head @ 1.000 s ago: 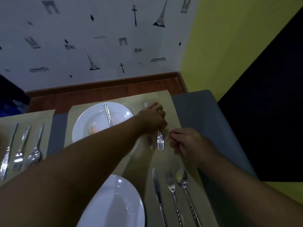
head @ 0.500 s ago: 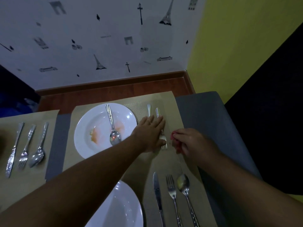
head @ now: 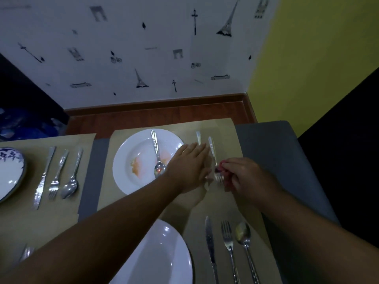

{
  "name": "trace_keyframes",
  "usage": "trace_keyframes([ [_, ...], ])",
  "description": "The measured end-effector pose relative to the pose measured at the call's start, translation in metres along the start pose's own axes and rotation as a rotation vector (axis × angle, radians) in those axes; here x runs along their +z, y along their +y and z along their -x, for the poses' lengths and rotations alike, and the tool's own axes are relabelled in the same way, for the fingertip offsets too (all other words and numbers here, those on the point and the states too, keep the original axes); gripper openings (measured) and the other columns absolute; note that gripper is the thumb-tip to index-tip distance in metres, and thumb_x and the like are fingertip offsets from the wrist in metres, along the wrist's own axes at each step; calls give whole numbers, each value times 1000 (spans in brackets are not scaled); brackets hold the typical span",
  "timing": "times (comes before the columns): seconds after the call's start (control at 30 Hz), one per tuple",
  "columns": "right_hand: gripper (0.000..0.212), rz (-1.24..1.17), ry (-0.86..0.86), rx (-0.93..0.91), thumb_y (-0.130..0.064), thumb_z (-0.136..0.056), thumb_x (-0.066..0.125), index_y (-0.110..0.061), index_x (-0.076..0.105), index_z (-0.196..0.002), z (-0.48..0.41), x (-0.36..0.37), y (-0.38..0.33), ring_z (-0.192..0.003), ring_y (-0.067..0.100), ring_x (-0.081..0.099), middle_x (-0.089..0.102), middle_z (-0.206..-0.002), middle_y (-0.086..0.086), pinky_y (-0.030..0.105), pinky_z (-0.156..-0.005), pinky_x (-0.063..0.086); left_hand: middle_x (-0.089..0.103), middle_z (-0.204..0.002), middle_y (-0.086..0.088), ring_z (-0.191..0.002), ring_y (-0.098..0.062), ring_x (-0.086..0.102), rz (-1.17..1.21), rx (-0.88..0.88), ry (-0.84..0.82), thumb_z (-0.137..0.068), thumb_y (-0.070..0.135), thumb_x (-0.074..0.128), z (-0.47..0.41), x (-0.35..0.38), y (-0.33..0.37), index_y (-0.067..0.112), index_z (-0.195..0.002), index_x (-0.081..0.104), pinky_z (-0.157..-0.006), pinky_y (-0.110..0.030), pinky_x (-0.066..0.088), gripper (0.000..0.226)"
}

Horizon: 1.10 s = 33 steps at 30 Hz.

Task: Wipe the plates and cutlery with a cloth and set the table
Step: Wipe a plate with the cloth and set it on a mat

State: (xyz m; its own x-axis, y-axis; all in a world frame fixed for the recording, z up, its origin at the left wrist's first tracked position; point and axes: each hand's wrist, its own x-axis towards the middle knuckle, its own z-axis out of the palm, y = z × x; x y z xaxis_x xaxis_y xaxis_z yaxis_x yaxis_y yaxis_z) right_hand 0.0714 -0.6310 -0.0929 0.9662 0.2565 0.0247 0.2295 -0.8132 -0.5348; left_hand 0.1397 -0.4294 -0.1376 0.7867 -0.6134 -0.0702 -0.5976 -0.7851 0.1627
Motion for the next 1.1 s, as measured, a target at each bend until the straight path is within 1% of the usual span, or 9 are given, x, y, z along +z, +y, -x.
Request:
trace_keyframes([
  [0.07, 22, -134, -11, 30, -4, -94, 51, 0, 70, -105, -13, 0, -20, -83, 30, 60, 68, -99, 23, 24, -68, 45, 42, -156, -1, -144, -22, 37, 62, -49, 76, -102, 46, 38, 18, -10, -19, 20, -150, 41, -118, -40, 24, 55],
  [0.13, 27, -138, -27, 39, -9, -99, 45, -2, 68, -112, -28, 6, -35, -89, 21, 56, 67, -105, 23, 16, -62, 47, 49, -150, 0, -139, -21, 44, 46, -96, 71, -100, 38, 44, 32, -19, -43, 21, -146, 47, -116, -41, 30, 49],
  [0.27, 29, -239, -43, 50, -3, -100, 42, 9, 62, -117, -53, 21, -72, -91, 16, 52, 60, -116, 32, 9, -56, 44, 38, -158, -1, -147, -24, 32, -125, -141, -122, -89, 34, 66, 42, -32, -81, 22, -152, 38, -120, -45, 24, 70],
  [0.4, 28, -191, -142, 27, -12, -98, 54, -6, 65, -123, -69, 38, -94, -81, 11, 63, 67, -118, 12, -5, -67, 38, 45, -153, 0, -146, -25, 33, -299, -63, -163, -93, 25, 64, 32, -33, -103, 25, -143, 51, -120, -44, 23, 52],
  [0.47, 28, -44, -128, -28, -16, -95, 60, -13, 67, -123, -75, 42, -100, -90, 10, 65, 70, -114, 3, 2, -77, 42, 58, -142, 0, -139, -24, 43, -346, -36, -176, -92, 23, 65, 25, -34, -112, 25, -133, 62, -117, -44, 28, 41],
  [0.53, 23, 51, -60, -88, -15, -91, 63, -18, 70, -113, -79, 47, -101, -87, 13, 65, 71, -105, 0, 23, -82, 54, 67, -129, 0, -126, -22, 52, -391, 19, -155, -93, 22, 63, 21, -38, -117, 25, -123, 68, -113, -42, 33, 31],
  [0.67, 22, 113, -38, -144, -10, -85, 61, -21, 68, -101, -83, 53, -104, -79, 19, 61, 69, -94, -1, 39, -71, 55, 70, -109, 4, -109, -22, 56, -437, 120, -158, -94, 14, 55, 21, -48, -129, 26, -110, 72, -98, -36, 38, 26],
  [0.8, 26, 132, -14, -186, -10, -85, 61, -16, 69, -109, -82, 51, -114, -87, 24, 63, 71, -103, 3, 40, -74, 56, 73, -104, -1, -95, -21, 66, -76, -92, -218, -90, 14, 65, 37, -62, -139, 25, -107, 76, -76, -29, 47, 24],
  [1.1, 34, 139, 6, -263, -13, -67, 66, -5, 74, -100, -83, 65, -150, -80, 26, 64, 74, -91, 8, 34, -74, 55, 74, -84, -5, -74, -20, 69, 1051, -736, -193, -88, 7, 72, 111, -80, -123, 12, -106, 77, -70, -33, 61, 20],
])
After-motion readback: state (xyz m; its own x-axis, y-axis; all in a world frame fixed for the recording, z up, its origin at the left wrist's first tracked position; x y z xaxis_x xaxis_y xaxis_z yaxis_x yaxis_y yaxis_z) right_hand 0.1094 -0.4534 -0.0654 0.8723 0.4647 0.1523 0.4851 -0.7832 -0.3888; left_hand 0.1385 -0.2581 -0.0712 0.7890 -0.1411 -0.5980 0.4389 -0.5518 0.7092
